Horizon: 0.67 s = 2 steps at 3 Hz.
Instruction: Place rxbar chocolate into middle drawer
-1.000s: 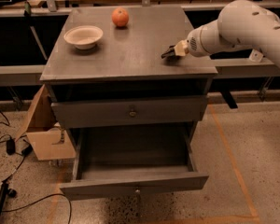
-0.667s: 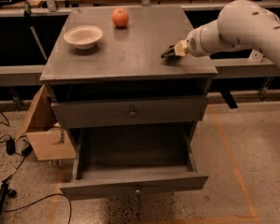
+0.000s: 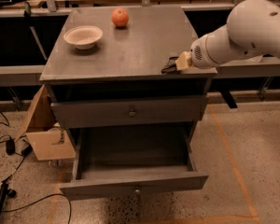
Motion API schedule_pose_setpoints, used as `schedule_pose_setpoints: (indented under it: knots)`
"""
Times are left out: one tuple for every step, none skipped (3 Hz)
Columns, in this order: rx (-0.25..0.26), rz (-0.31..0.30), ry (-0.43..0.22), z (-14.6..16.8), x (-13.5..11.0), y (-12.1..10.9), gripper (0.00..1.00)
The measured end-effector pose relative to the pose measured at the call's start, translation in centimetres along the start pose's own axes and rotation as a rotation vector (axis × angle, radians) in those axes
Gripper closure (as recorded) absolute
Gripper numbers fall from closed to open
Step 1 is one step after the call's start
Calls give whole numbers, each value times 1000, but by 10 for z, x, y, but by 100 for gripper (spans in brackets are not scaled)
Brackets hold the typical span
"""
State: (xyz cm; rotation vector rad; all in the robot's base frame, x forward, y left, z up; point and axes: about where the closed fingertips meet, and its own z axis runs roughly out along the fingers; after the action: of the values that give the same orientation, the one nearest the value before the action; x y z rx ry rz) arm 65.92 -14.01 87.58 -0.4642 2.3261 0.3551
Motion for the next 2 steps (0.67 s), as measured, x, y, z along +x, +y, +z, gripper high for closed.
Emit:
schedule_pose_setpoints:
  knots:
    - [-1,100,64,-35,31,30,100]
    - [-30,233,137,-62,63,74,100]
